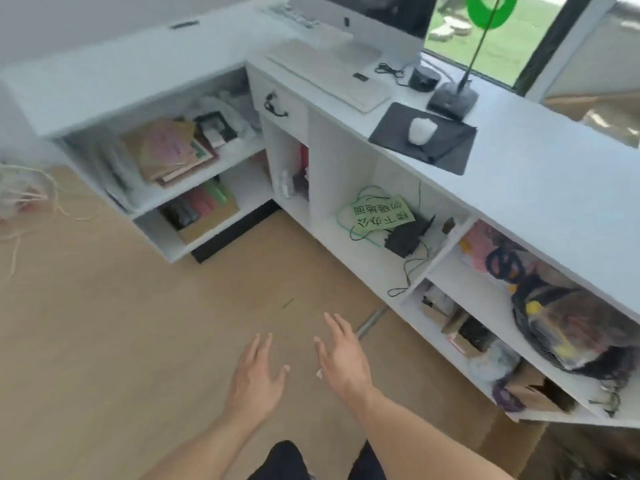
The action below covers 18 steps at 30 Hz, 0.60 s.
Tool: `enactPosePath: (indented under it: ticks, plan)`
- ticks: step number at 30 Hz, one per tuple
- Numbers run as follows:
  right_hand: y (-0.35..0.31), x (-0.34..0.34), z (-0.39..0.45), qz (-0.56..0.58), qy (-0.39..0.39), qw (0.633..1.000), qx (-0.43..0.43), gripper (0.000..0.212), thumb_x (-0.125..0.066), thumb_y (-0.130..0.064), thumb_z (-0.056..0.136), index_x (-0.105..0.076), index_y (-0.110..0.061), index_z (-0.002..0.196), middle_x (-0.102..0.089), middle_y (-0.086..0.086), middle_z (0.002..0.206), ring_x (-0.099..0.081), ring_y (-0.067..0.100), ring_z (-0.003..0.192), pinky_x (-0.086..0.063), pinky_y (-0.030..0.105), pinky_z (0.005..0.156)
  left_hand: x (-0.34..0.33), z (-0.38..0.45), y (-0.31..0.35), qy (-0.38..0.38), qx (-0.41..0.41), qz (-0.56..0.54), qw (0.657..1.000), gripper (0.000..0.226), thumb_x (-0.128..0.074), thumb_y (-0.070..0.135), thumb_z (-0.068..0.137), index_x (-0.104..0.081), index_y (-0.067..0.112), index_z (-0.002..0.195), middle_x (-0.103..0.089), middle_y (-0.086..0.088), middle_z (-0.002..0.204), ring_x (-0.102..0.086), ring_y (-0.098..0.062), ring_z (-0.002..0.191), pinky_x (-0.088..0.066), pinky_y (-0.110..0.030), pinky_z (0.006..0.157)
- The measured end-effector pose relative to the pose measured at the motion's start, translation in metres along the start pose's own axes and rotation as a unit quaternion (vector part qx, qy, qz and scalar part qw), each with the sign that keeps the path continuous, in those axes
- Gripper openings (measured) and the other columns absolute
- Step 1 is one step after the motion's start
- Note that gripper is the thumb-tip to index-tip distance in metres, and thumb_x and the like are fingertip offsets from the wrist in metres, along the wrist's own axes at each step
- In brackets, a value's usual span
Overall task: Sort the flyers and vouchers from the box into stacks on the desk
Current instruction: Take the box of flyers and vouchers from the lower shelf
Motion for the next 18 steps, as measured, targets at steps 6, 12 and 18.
enactPosePath:
  ticks: [6,12,18]
  plan:
    - [-0.111,-0.055,0.015,-0.059,-0.046,0.991,0.11,0.052,-0.039,-0.049,0.103,-0.032,-0.036,0.154,-0.02,-0.013,0.164,-0.027,0.011,0.149,-0.031,0.034,0.118,0.087,-0.011,-0.071,0.125,0.08,-0.081,0.986,0.072,-0.053,0.042,0.101,-0.017,0.022,0.16,-0.013,-0.002,0.168,-0.008,-0.018,0.155,-0.009,-0.031,0.125]
    - [-0.184,-0.089,0.016,-0.11,-0.089,0.968,0.206,0.053,-0.04,-0.045,0.104,-0.03,-0.034,0.155,-0.018,-0.012,0.165,-0.03,0.012,0.147,-0.035,0.035,0.115,0.136,-0.019,-0.097,0.19,0.102,-0.117,0.97,0.072,-0.055,0.039,0.1,-0.02,0.02,0.16,-0.013,-0.001,0.168,-0.008,-0.016,0.155,-0.008,-0.027,0.124]
    - [-0.219,-0.1,0.046,-0.125,-0.101,0.958,0.24,0.053,-0.041,-0.047,0.103,-0.031,-0.034,0.154,-0.019,-0.012,0.164,-0.033,0.012,0.146,-0.038,0.037,0.113,0.158,0.003,-0.108,0.208,0.109,-0.121,0.965,0.072,-0.055,0.037,0.1,-0.019,0.017,0.16,-0.011,-0.003,0.168,-0.008,-0.016,0.155,-0.007,-0.027,0.125]
Point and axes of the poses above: each hand's wrist, its own z-axis towards the middle knuckle, its own x-axis out of the back of the hand, y = z × x, the point moved 5 cm from there along z, towards the middle knuckle
